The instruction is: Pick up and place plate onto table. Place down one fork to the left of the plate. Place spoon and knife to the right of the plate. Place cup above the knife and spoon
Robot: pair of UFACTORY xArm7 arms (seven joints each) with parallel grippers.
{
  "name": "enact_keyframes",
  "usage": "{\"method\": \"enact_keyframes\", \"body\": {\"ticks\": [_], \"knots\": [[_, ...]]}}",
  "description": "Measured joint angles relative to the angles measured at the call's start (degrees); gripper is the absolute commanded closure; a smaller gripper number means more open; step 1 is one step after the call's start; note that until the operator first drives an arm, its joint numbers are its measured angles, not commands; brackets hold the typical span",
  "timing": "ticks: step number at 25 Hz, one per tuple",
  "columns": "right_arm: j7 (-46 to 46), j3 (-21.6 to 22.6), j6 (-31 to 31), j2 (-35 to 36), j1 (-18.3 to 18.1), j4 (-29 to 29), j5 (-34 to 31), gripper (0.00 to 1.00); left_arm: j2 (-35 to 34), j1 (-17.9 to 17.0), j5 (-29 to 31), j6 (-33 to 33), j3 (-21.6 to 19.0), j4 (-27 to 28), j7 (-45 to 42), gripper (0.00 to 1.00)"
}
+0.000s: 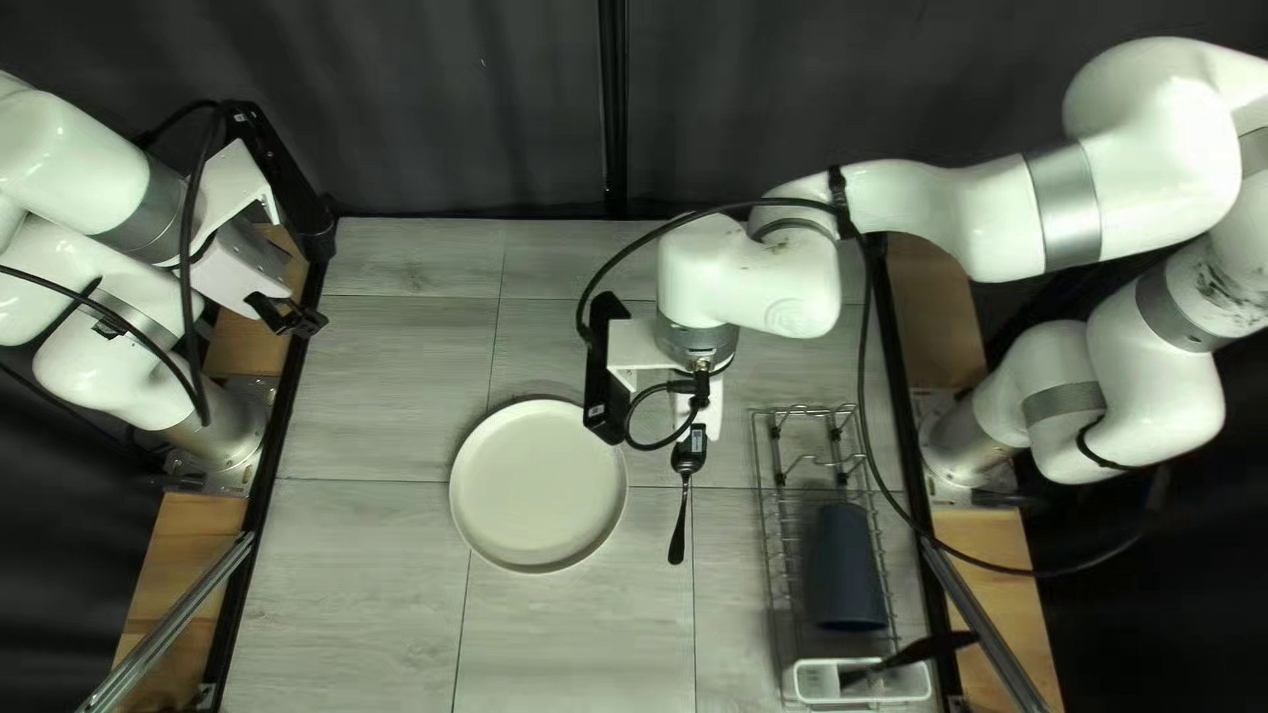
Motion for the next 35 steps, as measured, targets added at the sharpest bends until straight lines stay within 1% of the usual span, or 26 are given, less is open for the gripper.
{"method": "enact_keyframes", "body": {"ticks": [2,5,8,11,15,19,26,35], "knots": [[-2.26,0.14,0.24,3.02,0.17,1.38,-0.14,1.00,0.00,0.00,0.00,0.00,0.00,0.00,0.00,0.00],[-9.72,-0.69,2.22,8.75,-0.79,5.07,1.11,1.00,0.00,0.00,0.00,0.00,0.00,0.00,0.00,0.00],[-17.89,-2.00,4.55,13.94,-3.10,8.91,3.67,1.00,0.00,0.00,0.00,0.00,0.00,0.00,0.00,0.00],[-24.47,-3.05,5.45,16.77,-5.54,10.62,6.59,1.00,0.00,0.00,0.00,0.00,0.00,0.00,0.00,0.00],[-29.94,-4.04,4.94,18.36,-7.97,10.81,9.70,1.00,0.00,0.00,0.00,0.00,0.00,0.00,0.00,0.00],[-32.82,-4.32,3.83,20.19,-8.97,10.80,11.13,1.00,0.00,0.00,0.00,0.00,0.00,0.00,0.00,0.00],[-37.80,-4.99,4.18,22.46,-11.19,11.14,12.93,1.00,0.00,0.00,0.00,0.00,0.00,0.00,0.00,0.00],[-43.47,-5.55,1.79,23.09,-13.44,7.79,16.44,1.00,0.00,0.00,0.00,0.00,0.00,0.00,0.00,0.00]]}}
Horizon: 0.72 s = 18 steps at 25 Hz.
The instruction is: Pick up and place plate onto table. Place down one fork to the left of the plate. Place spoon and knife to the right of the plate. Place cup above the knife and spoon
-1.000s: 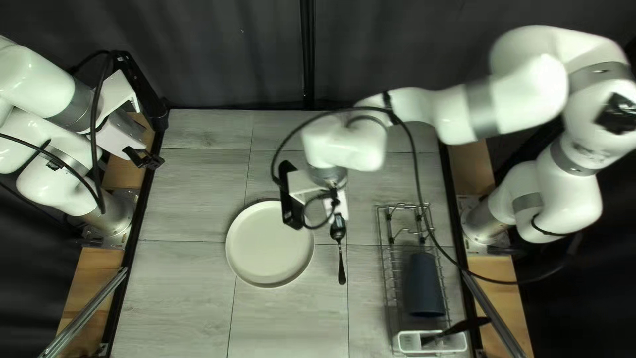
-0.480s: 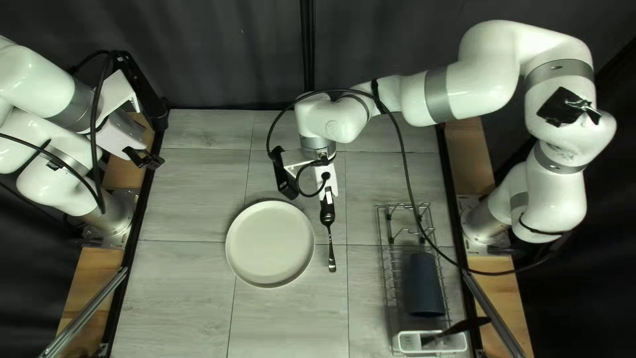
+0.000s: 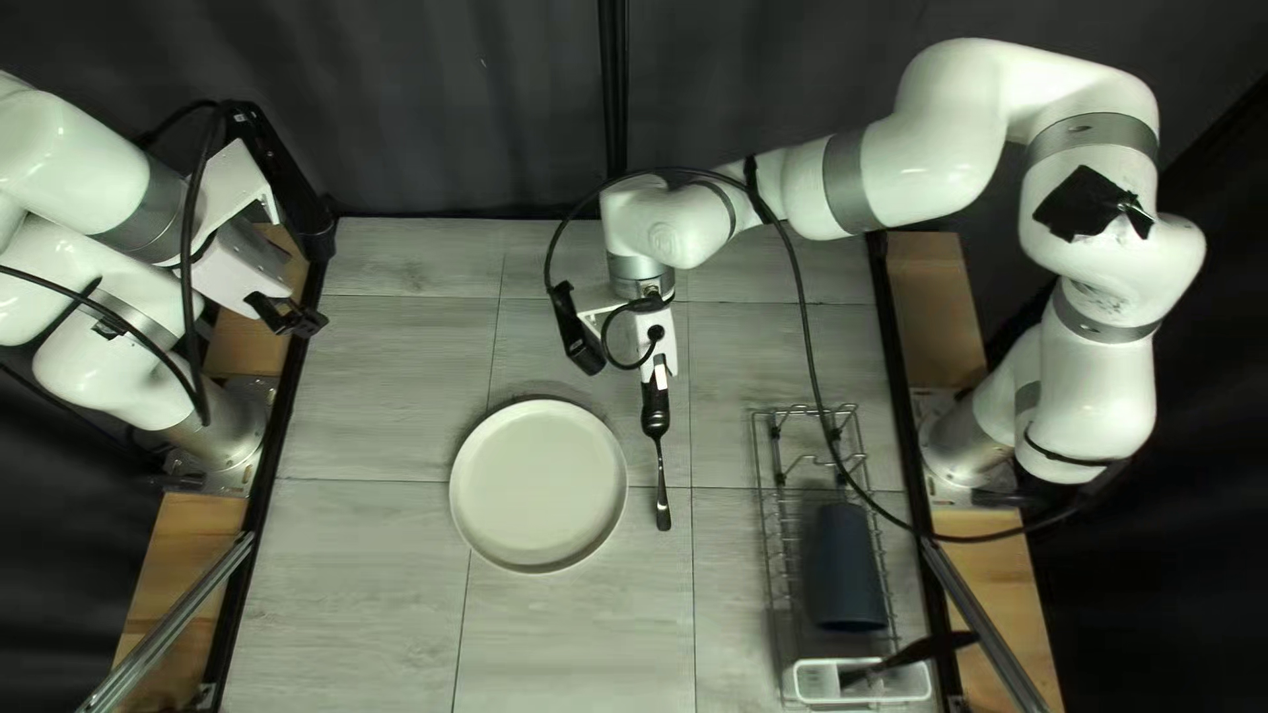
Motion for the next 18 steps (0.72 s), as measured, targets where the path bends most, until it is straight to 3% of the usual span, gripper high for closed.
{"method": "enact_keyframes", "body": {"ticks": [3,4,5,6,7,18], "knots": [[-0.83,-0.02,-0.47,0.02,-0.32,-0.64,0.83,1.00,0.00,0.00,0.00,0.00,0.00,0.00,0.00,0.00],[-1.13,-0.05,-0.62,0.10,-0.44,-0.83,1.08,0.87,0.00,0.00,0.00,0.00,0.00,0.00,0.00,0.00],[-1.45,-0.08,-0.78,0.22,-0.58,-1.01,1.32,0.22,0.00,0.00,0.00,0.00,0.00,0.00,0.00,0.00],[-1.80,-0.11,-0.96,0.41,-0.73,-1.17,1.56,0.06,0.00,0.00,0.00,0.00,0.00,0.00,0.00,0.00],[-2.10,-0.14,-1.12,0.62,-0.86,-1.29,1.76,0.00,0.00,0.00,0.00,0.00,0.00,0.00,0.00,0.00],[-2.97,-1.47,-7.76,3.94,-1.03,-2.66,0.13,0.00,0.00,0.00,0.00,0.00,0.00,0.00,0.00,0.00]]}}
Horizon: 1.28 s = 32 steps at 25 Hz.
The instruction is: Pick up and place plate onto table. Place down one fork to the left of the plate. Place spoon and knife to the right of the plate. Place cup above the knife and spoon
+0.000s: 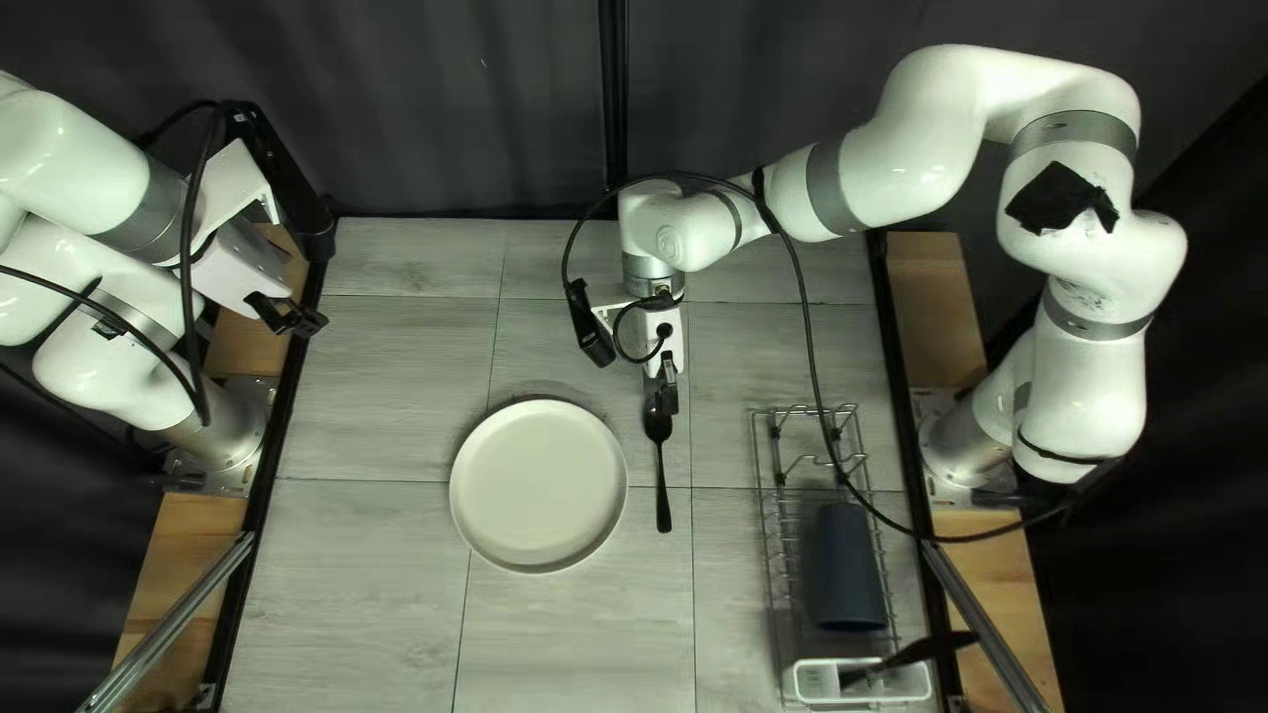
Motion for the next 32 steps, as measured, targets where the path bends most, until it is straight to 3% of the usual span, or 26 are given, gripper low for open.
{"method": "enact_keyframes", "body": {"ticks": [5,9,17,23,32], "knots": [[7.20,-0.97,-3.91,-5.00,2.61,-3.55,-5.29,0.00,0.00,0.00,0.00,0.00,0.00,0.00,0.00,0.00],[21.71,-0.01,-3.02,-13.21,5.35,-6.26,-12.87,0.00,0.00,0.00,0.00,0.00,0.00,0.00,0.00,0.00],[55.22,9.77,14.49,-28.57,9.95,-3.08,-24.25,0.00,0.00,0.00,0.00,0.00,0.00,0.00,0.00,0.00],[65.92,13.88,23.89,-34.29,11.92,-1.11,-24.79,0.00,0.00,0.00,0.00,0.00,0.00,0.00,0.00,0.00],[80.57,20.26,28.95,-42.61,15.60,-6.93,-19.31,0.00,0.00,0.00,0.00,0.00,0.00,0.00,0.00,0.00]]}}
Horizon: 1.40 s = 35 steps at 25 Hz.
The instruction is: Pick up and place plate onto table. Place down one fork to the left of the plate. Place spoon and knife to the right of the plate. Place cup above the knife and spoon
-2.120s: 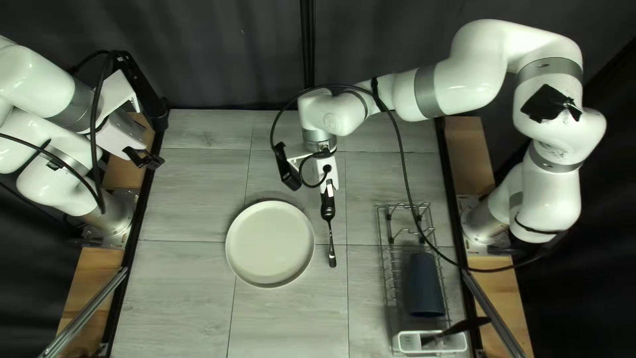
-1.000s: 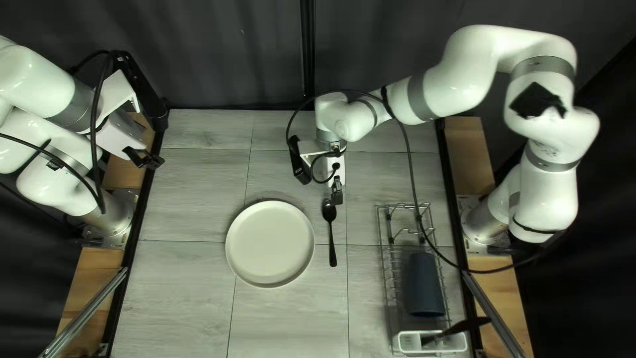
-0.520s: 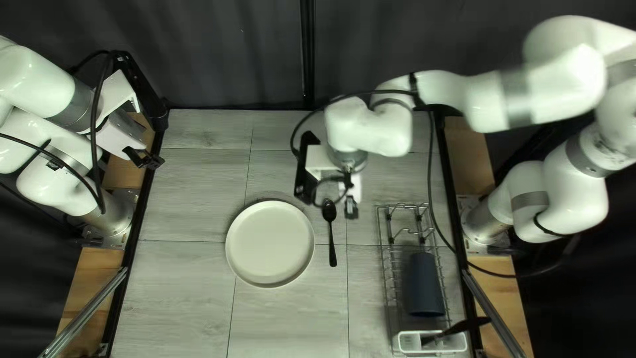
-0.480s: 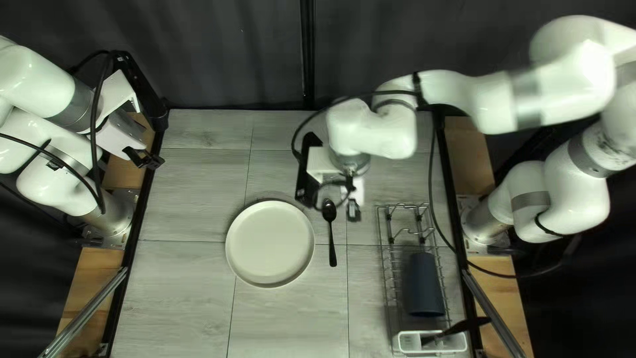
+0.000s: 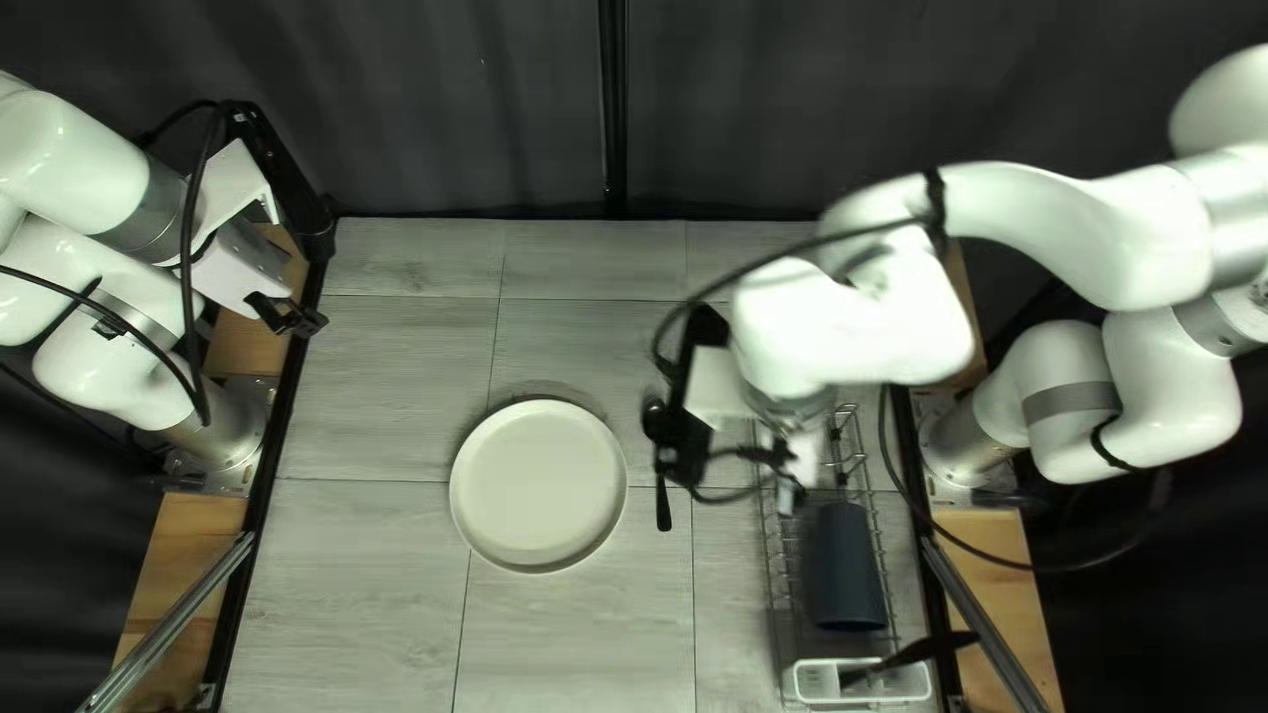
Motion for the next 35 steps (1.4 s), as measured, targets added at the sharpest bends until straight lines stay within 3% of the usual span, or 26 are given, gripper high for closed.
{"method": "enact_keyframes", "body": {"ticks": [5,15,35], "knots": [[5.01,3.47,-0.88,-5.66,3.01,-6.55,5.76,0.00,0.00,0.00,0.00,0.00,0.00,0.00,0.00,0.00],[5.67,7.68,-4.73,-9.61,8.56,-12.36,14.47,0.00,0.00,0.00,0.00,0.00,0.00,0.00,0.00,0.00],[-0.04,12.46,-8.43,3.46,12.61,-13.68,18.27,0.00,0.00,0.00,0.00,0.00,0.00,0.00,0.00,0.00]]}}
